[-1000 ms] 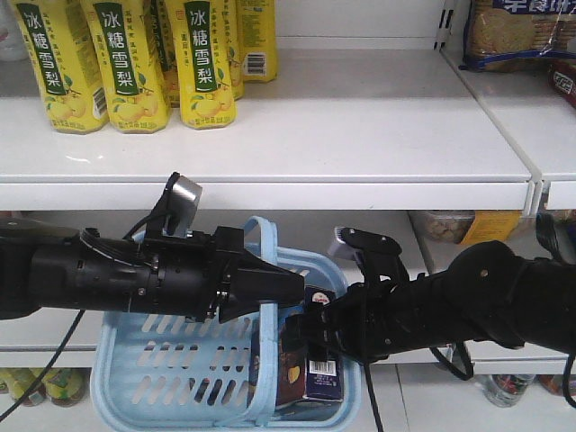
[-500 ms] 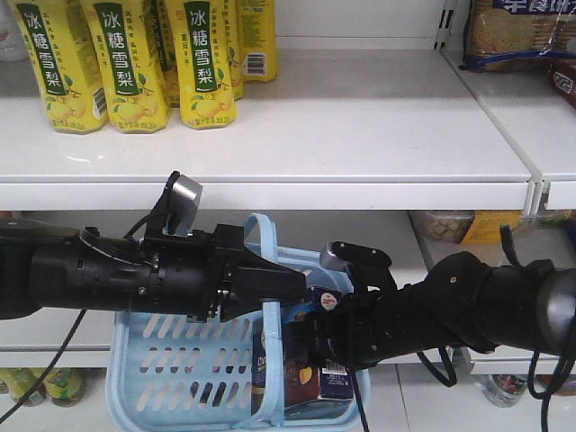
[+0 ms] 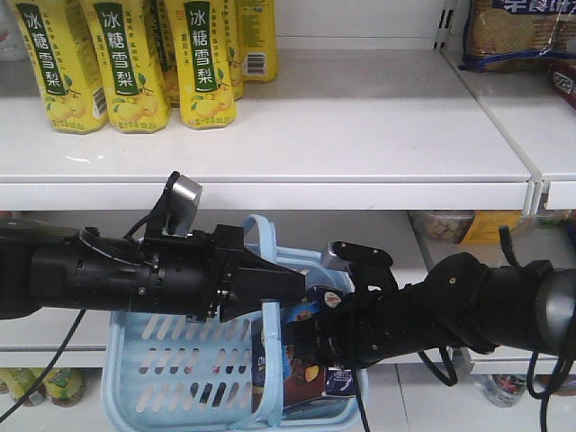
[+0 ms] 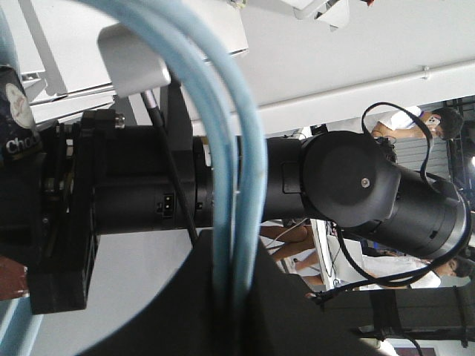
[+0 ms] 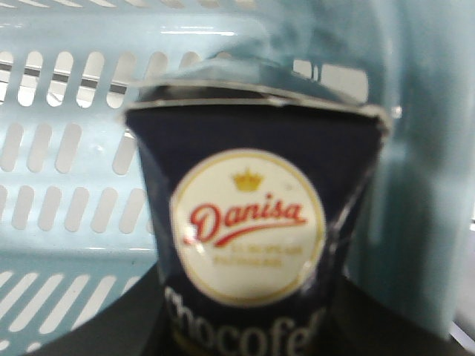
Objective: Left arm holds basket, right arm returns cookies
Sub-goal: 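Close the right gripper on the Chocofello box, then lift the Chocofello box out of the basket with the right gripper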
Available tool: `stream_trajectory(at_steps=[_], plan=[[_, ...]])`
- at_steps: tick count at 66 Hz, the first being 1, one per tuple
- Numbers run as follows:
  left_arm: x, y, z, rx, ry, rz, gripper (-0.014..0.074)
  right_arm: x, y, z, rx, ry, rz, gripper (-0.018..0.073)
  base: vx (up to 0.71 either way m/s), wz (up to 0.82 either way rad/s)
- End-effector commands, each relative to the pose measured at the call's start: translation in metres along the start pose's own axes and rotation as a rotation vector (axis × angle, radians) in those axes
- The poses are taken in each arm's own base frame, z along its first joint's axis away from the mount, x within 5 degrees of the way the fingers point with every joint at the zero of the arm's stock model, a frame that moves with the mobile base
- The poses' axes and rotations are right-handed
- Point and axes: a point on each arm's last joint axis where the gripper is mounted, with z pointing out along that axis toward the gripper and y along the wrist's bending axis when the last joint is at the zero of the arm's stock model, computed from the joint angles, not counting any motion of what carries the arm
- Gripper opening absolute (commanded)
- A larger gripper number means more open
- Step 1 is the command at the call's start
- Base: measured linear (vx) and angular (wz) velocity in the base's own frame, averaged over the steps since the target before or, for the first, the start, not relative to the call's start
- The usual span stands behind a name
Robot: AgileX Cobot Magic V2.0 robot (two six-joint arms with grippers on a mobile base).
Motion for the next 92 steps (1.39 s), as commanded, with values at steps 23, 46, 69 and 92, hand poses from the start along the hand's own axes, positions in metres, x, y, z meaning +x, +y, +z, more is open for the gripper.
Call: stream_trajectory(at_steps=[23, 46, 69, 92], plan=[[-0.008, -0.026, -0.007, 0.11, -0.076, 0.005, -0.0003, -0.018, 0.023, -0.058, -0.054, -0.219, -0.096, 0.0144, 0.0, 0.0], [-0.008, -0.026, -0.007, 0.11, -0.076, 0.005, -0.0003, -0.012, 0.03, -0.086, -0.05, -0.232, -0.156, 0.0144, 0.0, 0.0], [-0.008, -0.026, -0.007, 0.11, -0.076, 0.005, -0.0003, 0.002, 0.033, -0.131, 0.02, -0.249, -0.229, 0.0144, 0.0, 0.0], [-0.008, -0.026, -0.007, 0.11, -0.076, 0.005, -0.0003, 0.03, 0.04, -0.207, 0.026, -0.422, -0.305, 0.0144, 0.0, 0.0]])
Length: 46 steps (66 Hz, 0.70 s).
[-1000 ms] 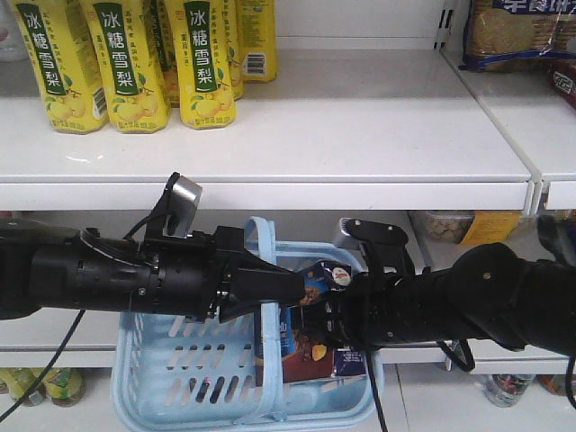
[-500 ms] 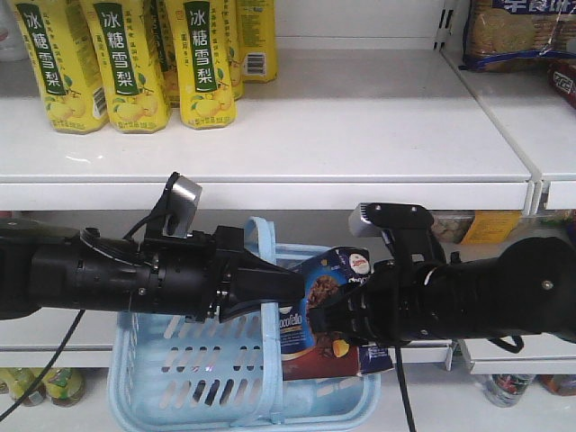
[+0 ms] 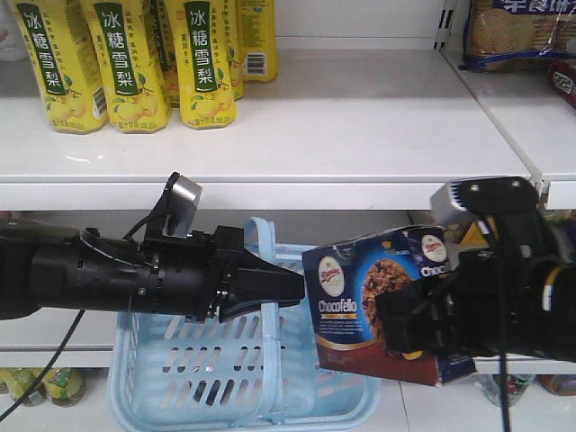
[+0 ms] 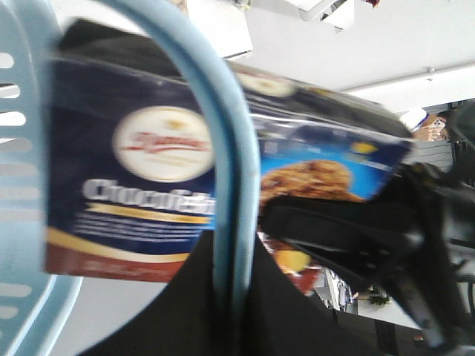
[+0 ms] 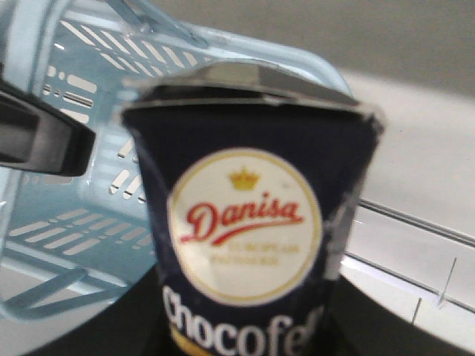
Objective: Left arm holds basket, right arm returns cookies
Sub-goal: 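Lift the Chocofello box out of the basket with the right gripper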
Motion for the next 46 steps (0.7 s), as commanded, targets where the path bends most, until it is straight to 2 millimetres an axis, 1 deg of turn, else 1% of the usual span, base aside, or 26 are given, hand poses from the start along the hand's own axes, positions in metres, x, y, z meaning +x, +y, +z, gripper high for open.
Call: stream_trajectory(at_steps=[1, 10, 15, 19, 28, 33, 37, 41, 46], plan=[[-0.008, -0.026, -0.007, 0.119, -0.074, 0.002, -0.0003, -0.01, 0.004, -0.033, 0.005, -0.138, -0.016, 0.0144, 0.0, 0.0], [-0.008, -0.026, -0.007, 0.119, -0.074, 0.002, -0.0003, -0.013, 0.009, -0.07, 0.007, -0.241, -0.041, 0.0144, 0.0, 0.0], [-0.008, -0.026, -0.007, 0.119, -0.074, 0.002, -0.0003, -0.019, 0.013, -0.09, 0.012, -0.293, -0.052, 0.0144, 0.0, 0.0], [-0.008, -0.026, -0.007, 0.119, -0.074, 0.002, -0.0003, -0.026, 0.015, -0.102, 0.021, -0.32, -0.066, 0.0144, 0.0, 0.0], [-0.008, -0.026, -0.007, 0.119, -0.074, 0.002, -0.0003, -0.046, 0.021, -0.132, 0.055, -0.431, -0.119, 0.0144, 0.0, 0.0], [-0.008, -0.026, -0.007, 0.119, -0.074, 0.002, -0.0003, -0.058, 0.021, -0.142, 0.099, -0.502, -0.132, 0.0144, 0.0, 0.0], [-0.008, -0.026, -0.007, 0.119, -0.074, 0.002, -0.0003, -0.066, 0.019, -0.146, 0.147, -0.543, -0.138, 0.0144, 0.0, 0.0], [-0.008, -0.026, -0.007, 0.119, -0.074, 0.002, -0.0003, -0.074, 0.015, -0.146, 0.207, -0.572, -0.131, 0.0144, 0.0, 0.0], [-0.008, -0.026, -0.007, 0.119, -0.074, 0.002, -0.0003, -0.083, 0.011, -0.14, 0.263, -0.588, -0.122, 0.0144, 0.0, 0.0]])
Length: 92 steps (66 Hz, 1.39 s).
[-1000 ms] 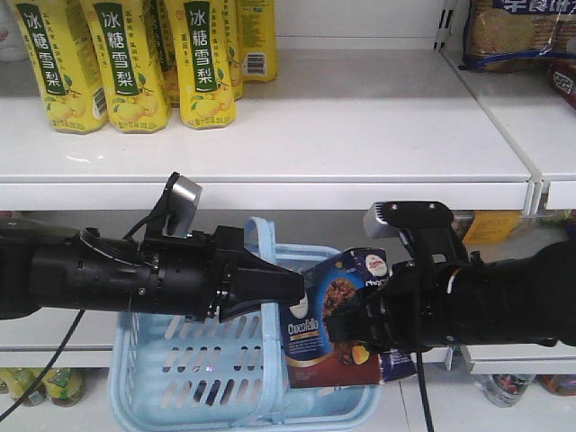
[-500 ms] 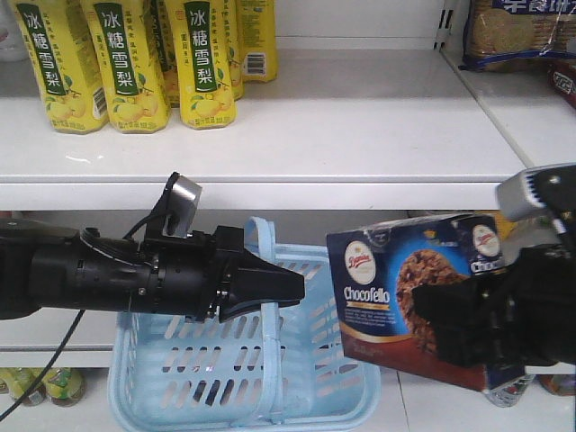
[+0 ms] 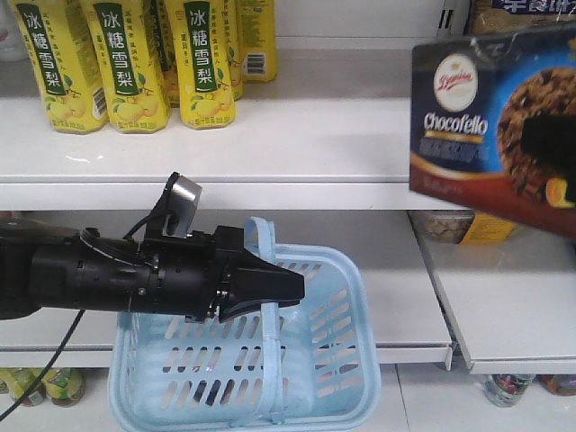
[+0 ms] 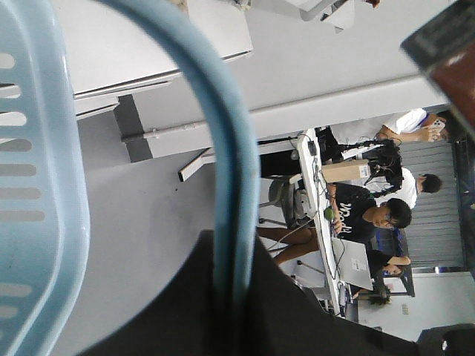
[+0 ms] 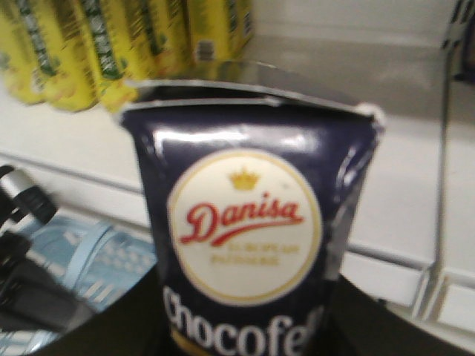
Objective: Left arm holds basket, right arm returns cookies
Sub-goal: 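Lift the Chocofello box out of the basket with the right gripper, then place the Chocofello box on the upper shelf with the right gripper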
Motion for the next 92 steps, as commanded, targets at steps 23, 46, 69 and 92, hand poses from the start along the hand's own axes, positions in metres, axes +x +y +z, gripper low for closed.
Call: stream_trajectory(at_steps=[23, 46, 69, 92], plan=[[-0.008, -0.026, -0.007, 0.119, -0.075, 0.002, -0.0003, -0.03, -0.011, 0.074, 0.242, -0.186, -0.02, 0.0144, 0.0, 0.0], [-0.008, -0.026, -0.007, 0.119, -0.075, 0.002, -0.0003, -0.023, -0.003, 0.123, 0.197, -0.173, 0.014, 0.0144, 0.0, 0.0], [-0.008, -0.026, -0.007, 0.119, -0.075, 0.002, -0.0003, -0.025, -0.039, 0.164, 0.256, -0.17, 0.101, 0.0144, 0.0, 0.0], [-0.008, -0.026, -0.007, 0.119, -0.075, 0.002, -0.0003, -0.016, -0.042, 0.205, 0.262, -0.107, 0.052, 0.0211, 0.0, 0.0]])
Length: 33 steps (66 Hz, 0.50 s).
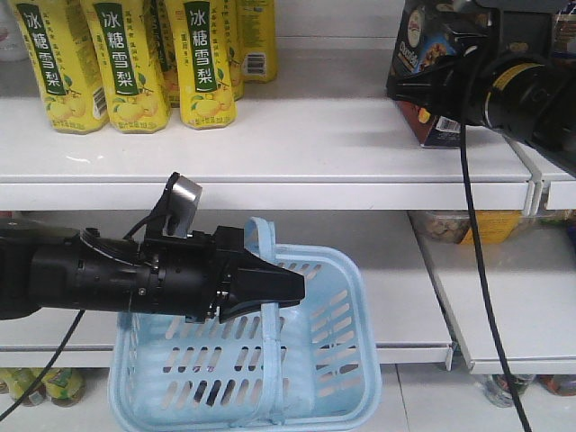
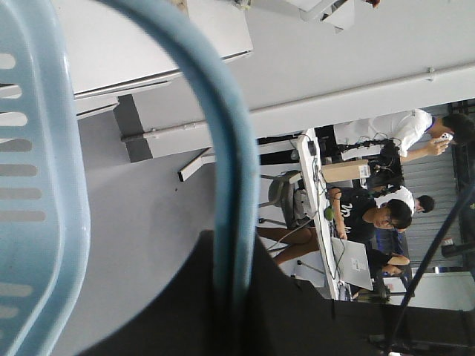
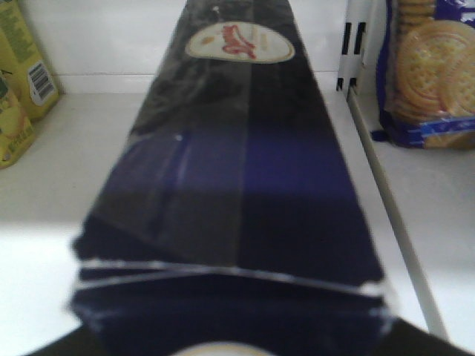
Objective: Left arm holds basket, right arm returns cookies
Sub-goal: 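Place the Chocofello box on the upper shelf with the right gripper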
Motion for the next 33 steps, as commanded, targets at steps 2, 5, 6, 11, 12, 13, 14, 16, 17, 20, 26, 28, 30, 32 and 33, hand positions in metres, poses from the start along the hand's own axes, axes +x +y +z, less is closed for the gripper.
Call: stream_trajectory(at_steps=[2, 5, 6, 11, 12, 13, 14, 16, 17, 20, 26, 28, 30, 32, 33], plan=[[-0.0076, -0.0263, -0.007, 0.119, -0.075, 0.002, -0.0003, -0.0167, 0.0011, -0.0021, -0.019, -0.059, -0.008, 0.0232, 0.0, 0.0], [-0.0076, -0.0263, -0.007, 0.119, -0.075, 0.002, -0.0003, -0.0177, 0.0016, -0.0009, -0.019, -0.061, -0.008, 0.0256, 0.0, 0.0], [-0.0076, -0.0263, -0.007, 0.119, -0.075, 0.002, -0.0003, -0.0183, 0.0019, -0.0007, -0.021, -0.064, -0.008, 0.0272, 0.0, 0.0], [-0.0076, -0.0263, -0.007, 0.119, -0.075, 0.002, -0.0003, -0.0201, 0.0031, -0.0002, -0.031, -0.072, -0.009, 0.0327, 0.0, 0.0], [-0.0076, -0.0263, -0.007, 0.119, -0.075, 0.002, -0.0003, -0.0204, 0.0032, -0.0003, -0.031, -0.073, -0.009, 0.0339, 0.0, 0.0], [-0.0076, -0.0263, -0.007, 0.119, -0.075, 0.002, -0.0003, -0.0204, 0.0032, -0.0003, -0.032, -0.074, -0.009, 0.0345, 0.0, 0.0], [-0.0076, -0.0263, -0.007, 0.119, -0.075, 0.002, -0.0003, -0.0208, 0.0033, -0.0004, -0.032, -0.075, -0.009, 0.0357, 0.0, 0.0], [-0.0076, -0.0263, -0.007, 0.119, -0.075, 0.002, -0.0003, -0.0209, 0.0033, -0.0004, -0.032, -0.075, -0.009, 0.0388, 0.0, 0.0], [-0.0076, -0.0263, -0.007, 0.119, -0.075, 0.002, -0.0003, -0.0209, 0.0033, -0.0004, -0.032, -0.075, -0.009, 0.0401, 0.0, 0.0], [-0.0076, -0.0263, -0.007, 0.119, -0.075, 0.002, -0.0003, -0.0211, 0.0032, -0.0008, -0.033, -0.076, -0.007, 0.044, 0.0, 0.0], [-0.0076, -0.0263, -0.007, 0.119, -0.075, 0.002, -0.0003, -0.0205, 0.0035, -0.0013, -0.027, -0.069, -0.003, 0.0512, 0.0, 0.0], [-0.0076, -0.0263, -0.007, 0.119, -0.075, 0.002, -0.0003, -0.0205, 0.0029, -0.0017, -0.021, -0.067, -0.003, 0.0533, 0.0, 0.0], [-0.0076, -0.0263, -0.007, 0.119, -0.075, 0.002, -0.0003, -0.0209, 0.0025, -0.0025, -0.018, -0.067, 0.001, 0.0551, 0.0, 0.0], [-0.0076, -0.0263, -0.007, 0.119, -0.075, 0.002, -0.0003, -0.0212, 0.0022, -0.003, -0.016, -0.067, 0.001, 0.0566, 0.0, 0.0], [-0.0076, -0.0263, -0.007, 0.119, -0.075, 0.002, -0.0003, -0.021, 0.0021, -0.003, -0.015, -0.066, 0.003, 0.0572, 0.0, 0.0]])
